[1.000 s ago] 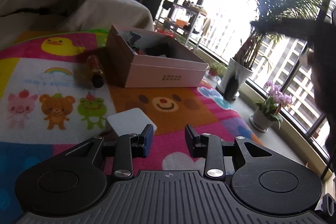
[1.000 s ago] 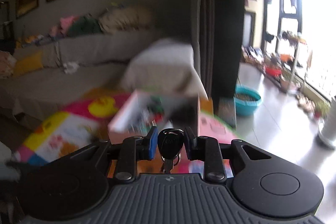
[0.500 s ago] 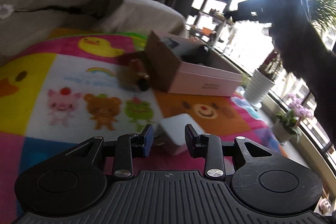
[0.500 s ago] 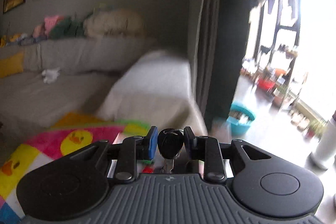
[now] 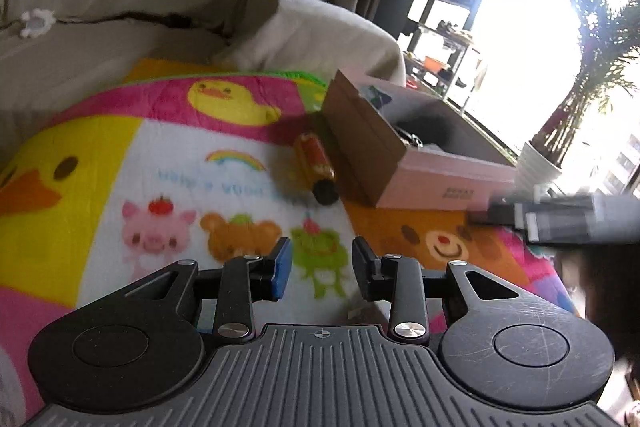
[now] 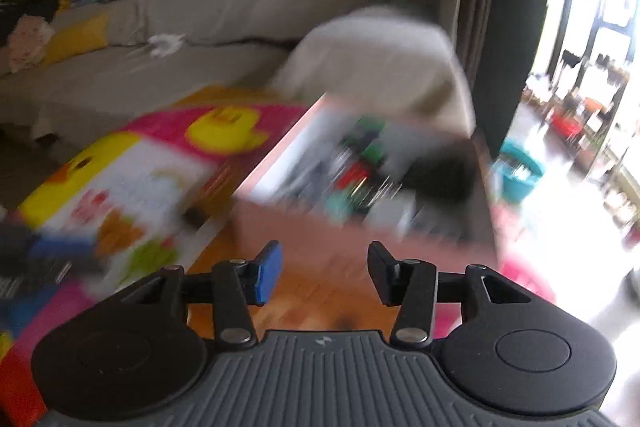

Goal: Organize rigid objects
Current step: 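Carry the black key into the pink box and open the right gripper, then close the left gripper on the white charger cube on the mat, then lift the white cube with the left gripper while the right gripper grasps the orange bottle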

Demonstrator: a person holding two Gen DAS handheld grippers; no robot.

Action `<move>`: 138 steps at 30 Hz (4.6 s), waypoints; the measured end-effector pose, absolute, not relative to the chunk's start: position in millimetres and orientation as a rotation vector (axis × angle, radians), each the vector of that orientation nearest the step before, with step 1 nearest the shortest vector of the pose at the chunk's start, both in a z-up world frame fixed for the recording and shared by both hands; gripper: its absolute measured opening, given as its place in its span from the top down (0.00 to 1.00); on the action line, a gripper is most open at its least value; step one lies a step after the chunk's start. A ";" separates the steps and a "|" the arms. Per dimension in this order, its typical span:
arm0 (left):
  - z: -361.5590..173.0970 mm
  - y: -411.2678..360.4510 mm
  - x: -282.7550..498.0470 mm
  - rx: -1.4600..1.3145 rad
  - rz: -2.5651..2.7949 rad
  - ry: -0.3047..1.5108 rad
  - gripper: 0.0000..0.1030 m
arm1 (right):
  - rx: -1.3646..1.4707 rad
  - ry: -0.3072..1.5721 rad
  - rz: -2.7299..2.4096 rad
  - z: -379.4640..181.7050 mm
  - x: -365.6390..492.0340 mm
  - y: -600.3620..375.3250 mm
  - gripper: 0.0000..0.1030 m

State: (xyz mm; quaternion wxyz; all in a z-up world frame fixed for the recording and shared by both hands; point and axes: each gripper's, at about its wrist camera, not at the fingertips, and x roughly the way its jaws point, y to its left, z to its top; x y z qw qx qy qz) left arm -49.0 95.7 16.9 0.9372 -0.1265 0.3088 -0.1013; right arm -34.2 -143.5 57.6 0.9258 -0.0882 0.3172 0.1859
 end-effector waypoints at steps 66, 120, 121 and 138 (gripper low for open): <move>36.5 41.7 -77.3 0.050 -0.349 0.618 0.69 | -0.020 0.537 0.333 16.1 -106.1 -181.1 0.39; 19.9 25.2 -78.0 -0.060 -0.283 0.595 0.52 | 0.178 0.663 0.227 1.5 -78.6 -232.5 0.20; 24.6 36.1 -84.2 -0.075 -0.258 0.567 0.52 | 0.137 0.675 0.236 1.4 -76.6 -226.5 0.17; -6.3 125.8 -87.5 -0.163 0.032 0.595 0.52 | -0.128 0.745 0.401 14.1 -79.7 -148.3 0.11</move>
